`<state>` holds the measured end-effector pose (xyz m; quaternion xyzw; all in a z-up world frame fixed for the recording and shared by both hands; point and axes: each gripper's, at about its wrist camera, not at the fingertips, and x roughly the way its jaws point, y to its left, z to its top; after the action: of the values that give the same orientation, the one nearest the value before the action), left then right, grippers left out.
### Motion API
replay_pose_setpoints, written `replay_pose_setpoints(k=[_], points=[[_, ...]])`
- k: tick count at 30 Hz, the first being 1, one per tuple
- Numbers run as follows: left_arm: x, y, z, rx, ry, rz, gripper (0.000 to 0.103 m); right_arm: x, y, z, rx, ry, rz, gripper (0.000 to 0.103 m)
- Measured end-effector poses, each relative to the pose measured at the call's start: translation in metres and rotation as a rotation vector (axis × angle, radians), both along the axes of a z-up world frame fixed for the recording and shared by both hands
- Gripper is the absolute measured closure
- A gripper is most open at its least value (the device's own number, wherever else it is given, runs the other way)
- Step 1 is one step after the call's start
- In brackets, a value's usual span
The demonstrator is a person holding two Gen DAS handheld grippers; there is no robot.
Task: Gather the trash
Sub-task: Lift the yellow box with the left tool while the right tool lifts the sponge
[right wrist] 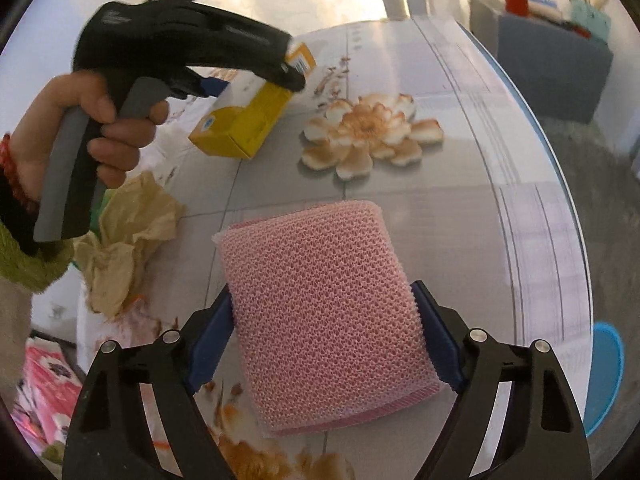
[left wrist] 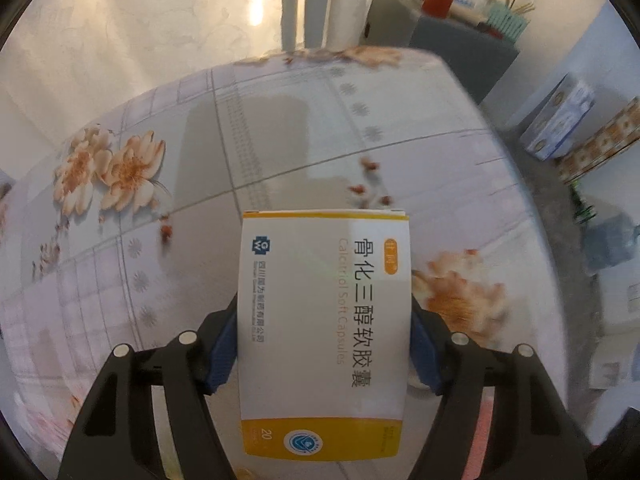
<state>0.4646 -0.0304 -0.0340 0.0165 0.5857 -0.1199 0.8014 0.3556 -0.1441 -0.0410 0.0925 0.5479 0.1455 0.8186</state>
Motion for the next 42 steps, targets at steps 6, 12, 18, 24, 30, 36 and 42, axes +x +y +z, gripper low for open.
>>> replay_pose_setpoints(k=[6,12,18,24,30,36,42], points=[[-0.037,0.007,0.019,-0.144,-0.024,0.02,0.034,-0.012,-0.02,0.001,0.042,0.031,-0.045,0.024],[-0.082,0.014,0.039,-0.278,-0.043,0.063,0.034,-0.025,-0.033,0.002,0.074,0.053,-0.088,0.024],[-0.145,0.034,0.077,-0.395,-0.15,0.082,0.034,-0.025,-0.032,-0.002,0.109,0.045,-0.097,0.022],[-0.204,0.049,0.086,-0.374,-0.21,0.1,0.034,-0.025,-0.028,0.0,0.077,0.055,-0.073,0.018],[-0.244,0.067,0.071,-0.351,-0.213,0.143,0.034,-0.028,-0.009,0.0,0.002,0.066,-0.005,0.013],[-0.27,0.07,0.059,-0.342,-0.22,0.155,0.034,-0.035,0.009,0.001,-0.096,0.057,0.062,0.011],[-0.286,0.067,0.058,-0.305,-0.244,0.152,0.034,-0.047,0.017,0.001,-0.195,0.046,0.09,0.011]])
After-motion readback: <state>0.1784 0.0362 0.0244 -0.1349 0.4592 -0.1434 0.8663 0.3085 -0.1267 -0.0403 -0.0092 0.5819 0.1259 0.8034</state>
